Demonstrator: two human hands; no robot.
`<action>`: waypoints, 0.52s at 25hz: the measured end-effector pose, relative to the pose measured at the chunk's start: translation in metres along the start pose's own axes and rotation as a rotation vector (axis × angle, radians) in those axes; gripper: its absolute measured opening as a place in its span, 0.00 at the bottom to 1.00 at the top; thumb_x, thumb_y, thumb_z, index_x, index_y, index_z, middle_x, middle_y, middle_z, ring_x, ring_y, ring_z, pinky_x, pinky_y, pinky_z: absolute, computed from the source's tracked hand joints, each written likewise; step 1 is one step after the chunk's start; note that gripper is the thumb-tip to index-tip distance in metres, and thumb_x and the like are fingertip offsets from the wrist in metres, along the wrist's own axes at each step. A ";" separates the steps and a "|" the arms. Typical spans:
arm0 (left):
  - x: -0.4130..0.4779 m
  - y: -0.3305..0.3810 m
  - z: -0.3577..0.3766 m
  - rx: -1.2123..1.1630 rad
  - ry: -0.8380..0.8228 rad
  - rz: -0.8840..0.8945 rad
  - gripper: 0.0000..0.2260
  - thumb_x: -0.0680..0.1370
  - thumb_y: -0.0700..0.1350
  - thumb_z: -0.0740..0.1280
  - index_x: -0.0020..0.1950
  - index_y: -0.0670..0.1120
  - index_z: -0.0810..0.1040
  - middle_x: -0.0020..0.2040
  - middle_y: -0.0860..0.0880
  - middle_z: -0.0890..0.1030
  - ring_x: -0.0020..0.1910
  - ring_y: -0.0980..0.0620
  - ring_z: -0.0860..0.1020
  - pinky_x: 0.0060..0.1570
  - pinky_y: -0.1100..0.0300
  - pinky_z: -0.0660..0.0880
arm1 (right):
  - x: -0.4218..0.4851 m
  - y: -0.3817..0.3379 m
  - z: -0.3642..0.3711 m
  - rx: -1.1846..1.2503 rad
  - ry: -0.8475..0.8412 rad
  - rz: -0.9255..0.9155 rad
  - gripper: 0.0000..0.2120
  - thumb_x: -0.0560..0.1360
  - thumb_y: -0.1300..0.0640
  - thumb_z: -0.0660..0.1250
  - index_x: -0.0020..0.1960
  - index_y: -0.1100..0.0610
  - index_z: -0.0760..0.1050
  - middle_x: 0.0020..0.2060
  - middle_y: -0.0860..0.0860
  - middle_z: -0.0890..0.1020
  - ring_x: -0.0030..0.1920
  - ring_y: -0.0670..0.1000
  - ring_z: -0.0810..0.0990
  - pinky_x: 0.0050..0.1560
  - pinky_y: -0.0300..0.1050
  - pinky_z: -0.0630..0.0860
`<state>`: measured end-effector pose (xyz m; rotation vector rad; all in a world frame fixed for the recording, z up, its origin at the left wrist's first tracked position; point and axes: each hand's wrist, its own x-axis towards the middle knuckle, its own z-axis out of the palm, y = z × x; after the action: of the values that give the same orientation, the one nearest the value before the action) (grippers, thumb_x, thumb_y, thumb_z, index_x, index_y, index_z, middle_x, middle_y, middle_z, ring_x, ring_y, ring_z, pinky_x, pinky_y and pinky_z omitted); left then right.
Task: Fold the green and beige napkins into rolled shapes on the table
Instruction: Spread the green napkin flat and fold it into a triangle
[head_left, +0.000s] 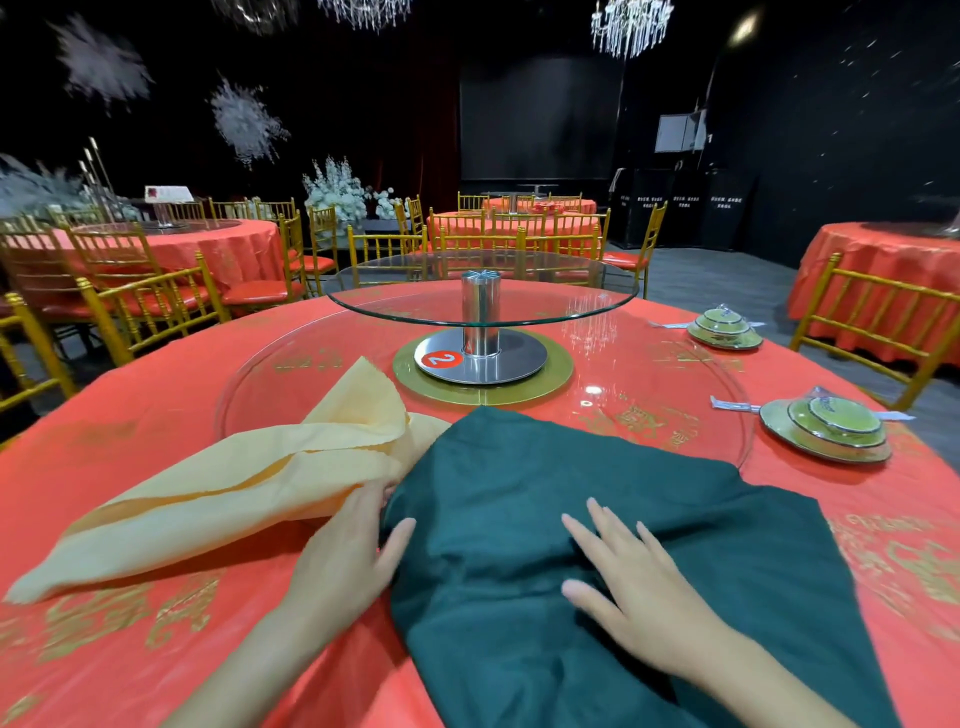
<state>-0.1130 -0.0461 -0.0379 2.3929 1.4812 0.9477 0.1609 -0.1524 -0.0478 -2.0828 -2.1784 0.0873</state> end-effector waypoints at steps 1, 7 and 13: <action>-0.006 -0.005 -0.003 -0.023 -0.046 -0.016 0.19 0.76 0.51 0.66 0.65 0.50 0.67 0.57 0.54 0.78 0.49 0.54 0.79 0.46 0.58 0.72 | -0.018 -0.003 0.003 0.007 -0.026 -0.007 0.48 0.56 0.24 0.21 0.74 0.40 0.36 0.73 0.45 0.35 0.75 0.44 0.36 0.72 0.44 0.35; -0.021 -0.002 -0.003 -0.539 -0.227 -0.422 0.11 0.72 0.41 0.73 0.51 0.44 0.75 0.36 0.50 0.80 0.32 0.57 0.78 0.31 0.65 0.71 | -0.092 -0.049 0.040 -0.002 0.047 0.029 0.32 0.76 0.34 0.38 0.76 0.47 0.45 0.62 0.47 0.78 0.63 0.44 0.75 0.65 0.39 0.50; -0.022 0.006 -0.004 -0.556 -0.143 -0.348 0.04 0.75 0.39 0.69 0.49 0.42 0.78 0.44 0.50 0.79 0.43 0.53 0.76 0.42 0.62 0.70 | -0.113 -0.069 0.043 0.005 -0.069 0.064 0.35 0.74 0.30 0.40 0.76 0.46 0.45 0.63 0.48 0.77 0.67 0.46 0.69 0.66 0.42 0.48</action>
<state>-0.1174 -0.0684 -0.0415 1.7079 1.3058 0.9274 0.0916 -0.2666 -0.0874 -2.1781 -2.1465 0.1733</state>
